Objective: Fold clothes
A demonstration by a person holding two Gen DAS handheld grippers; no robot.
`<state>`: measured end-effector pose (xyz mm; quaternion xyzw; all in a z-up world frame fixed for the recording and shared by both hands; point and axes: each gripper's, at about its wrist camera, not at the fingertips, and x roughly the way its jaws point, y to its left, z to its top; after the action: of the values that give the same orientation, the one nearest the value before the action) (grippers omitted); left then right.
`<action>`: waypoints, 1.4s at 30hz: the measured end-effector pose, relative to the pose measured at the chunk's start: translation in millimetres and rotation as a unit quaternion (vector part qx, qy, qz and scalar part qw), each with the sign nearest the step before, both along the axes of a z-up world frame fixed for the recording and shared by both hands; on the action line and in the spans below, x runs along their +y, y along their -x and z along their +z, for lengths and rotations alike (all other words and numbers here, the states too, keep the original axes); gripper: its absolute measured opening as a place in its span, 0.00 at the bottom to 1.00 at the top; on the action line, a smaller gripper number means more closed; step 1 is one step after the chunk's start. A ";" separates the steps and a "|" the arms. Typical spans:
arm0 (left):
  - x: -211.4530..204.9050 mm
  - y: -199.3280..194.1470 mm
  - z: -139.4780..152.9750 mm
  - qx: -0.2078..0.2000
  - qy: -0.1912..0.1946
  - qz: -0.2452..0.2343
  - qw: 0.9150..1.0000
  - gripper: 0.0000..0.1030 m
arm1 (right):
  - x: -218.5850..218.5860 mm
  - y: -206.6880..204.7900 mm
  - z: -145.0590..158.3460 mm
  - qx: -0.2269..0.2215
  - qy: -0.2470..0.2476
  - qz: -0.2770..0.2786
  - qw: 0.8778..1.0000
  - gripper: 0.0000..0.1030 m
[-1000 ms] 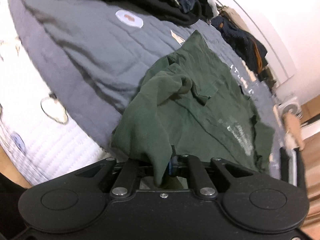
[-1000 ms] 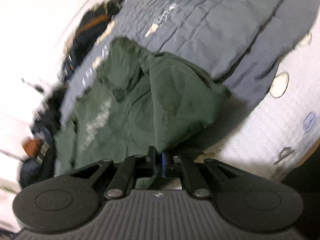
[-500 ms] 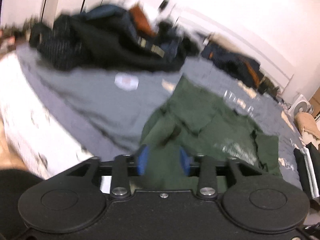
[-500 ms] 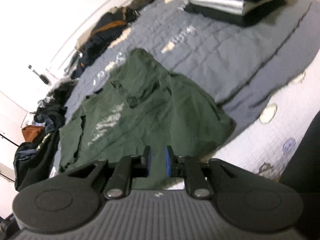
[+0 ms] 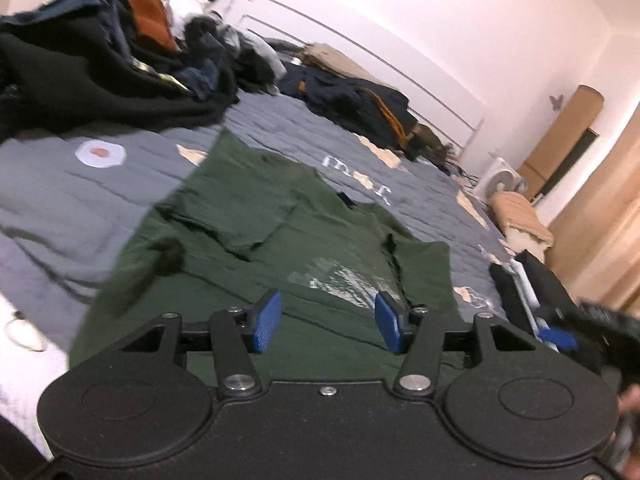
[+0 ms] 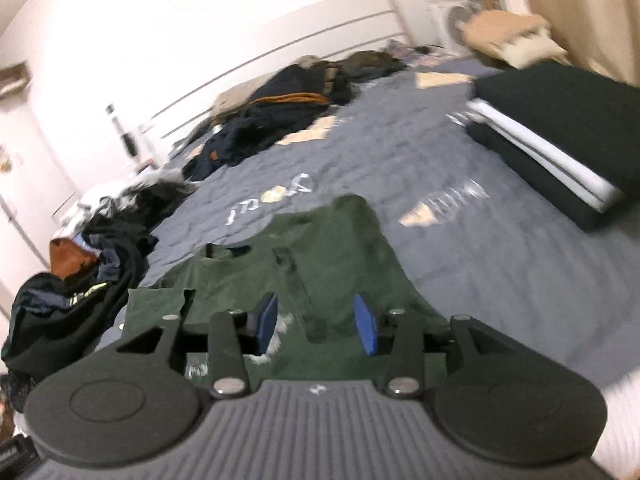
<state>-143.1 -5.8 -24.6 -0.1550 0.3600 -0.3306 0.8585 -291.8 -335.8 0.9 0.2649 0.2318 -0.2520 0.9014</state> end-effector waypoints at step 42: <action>-107.7 -111.3 -59.9 0.111 0.076 0.008 0.991 0.61 | -68.1 -114.4 -121.1 0.045 -0.200 0.118 0.972 0.46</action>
<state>-31.8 -113.6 -84.6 -0.2583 0.4256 -0.3306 0.8018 -177.4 -403.9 -120.1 0.3988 0.3474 -0.1043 0.8423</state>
